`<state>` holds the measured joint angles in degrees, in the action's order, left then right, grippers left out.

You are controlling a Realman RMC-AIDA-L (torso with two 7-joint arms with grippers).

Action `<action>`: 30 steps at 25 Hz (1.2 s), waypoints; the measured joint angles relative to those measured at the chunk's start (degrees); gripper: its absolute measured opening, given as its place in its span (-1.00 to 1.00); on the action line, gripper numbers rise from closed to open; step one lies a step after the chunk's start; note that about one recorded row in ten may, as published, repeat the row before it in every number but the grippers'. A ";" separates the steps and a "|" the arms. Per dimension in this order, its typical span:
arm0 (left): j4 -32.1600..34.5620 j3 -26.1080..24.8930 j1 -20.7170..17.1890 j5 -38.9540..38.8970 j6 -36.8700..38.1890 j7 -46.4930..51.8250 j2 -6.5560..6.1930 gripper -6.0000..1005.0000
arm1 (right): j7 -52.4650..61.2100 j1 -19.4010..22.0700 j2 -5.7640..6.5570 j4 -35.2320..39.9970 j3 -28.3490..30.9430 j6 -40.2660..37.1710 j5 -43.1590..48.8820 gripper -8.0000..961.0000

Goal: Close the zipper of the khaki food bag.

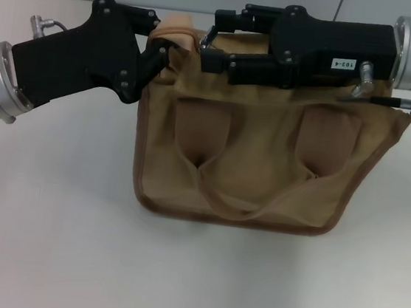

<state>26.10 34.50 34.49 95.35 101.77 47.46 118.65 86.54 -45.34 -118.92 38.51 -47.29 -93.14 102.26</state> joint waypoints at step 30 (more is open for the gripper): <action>0.03 -0.51 -0.27 -0.68 -0.69 0.52 0.00 -0.99 | -3.12 5.72 -0.16 5.61 -4.92 -8.57 -3.47 0.62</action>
<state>26.13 33.99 34.21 94.67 101.08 47.98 118.65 83.42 -39.62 -119.09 44.12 -52.21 -101.71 98.80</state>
